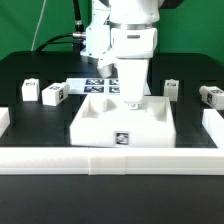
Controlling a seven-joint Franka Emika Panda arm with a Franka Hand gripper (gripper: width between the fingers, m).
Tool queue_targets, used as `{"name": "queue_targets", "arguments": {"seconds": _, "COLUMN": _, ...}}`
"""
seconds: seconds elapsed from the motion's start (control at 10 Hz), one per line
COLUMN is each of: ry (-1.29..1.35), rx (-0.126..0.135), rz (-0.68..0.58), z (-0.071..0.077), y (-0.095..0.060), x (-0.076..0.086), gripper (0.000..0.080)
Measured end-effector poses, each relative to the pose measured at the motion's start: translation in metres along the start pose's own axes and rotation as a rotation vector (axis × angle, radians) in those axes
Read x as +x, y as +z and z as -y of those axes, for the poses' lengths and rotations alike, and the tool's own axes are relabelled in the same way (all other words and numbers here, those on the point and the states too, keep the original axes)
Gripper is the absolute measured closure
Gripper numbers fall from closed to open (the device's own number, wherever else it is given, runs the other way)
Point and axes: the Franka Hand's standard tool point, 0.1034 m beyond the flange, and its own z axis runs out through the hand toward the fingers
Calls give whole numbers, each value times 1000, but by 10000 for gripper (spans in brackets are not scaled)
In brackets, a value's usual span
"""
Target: Assemble one leg
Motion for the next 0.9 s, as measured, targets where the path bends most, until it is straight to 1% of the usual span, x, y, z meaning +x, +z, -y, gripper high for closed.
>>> {"name": "queue_targets", "arguments": {"seconds": 0.1, "ry": -69, "rx": -14, "rz": 11, "z": -8, "y": -1, "x": 8, "gripper": 733}}
{"name": "queue_targets", "arguments": {"seconds": 0.2, "ry": -90, "rx": -18, "rz": 14, "z": -10, "y": 0, "x": 12, "gripper": 733}}
{"name": "queue_targets", "arguments": {"seconds": 0.7, "ry": -86, "rx": -18, "rz": 14, "z": -10, "y": 0, "x": 10, "gripper": 733}}
{"name": "queue_targets", "arguments": {"seconds": 0.8, "ry": -89, "rx": -14, "rz": 15, "z": -13, "y": -1, "x": 14, "gripper": 733}}
{"name": "queue_targets", "arguments": {"seconds": 0.9, "ry": -92, "rx": -21, "rz": 13, "z": -18, "y": -1, "x": 20, "gripper": 733}}
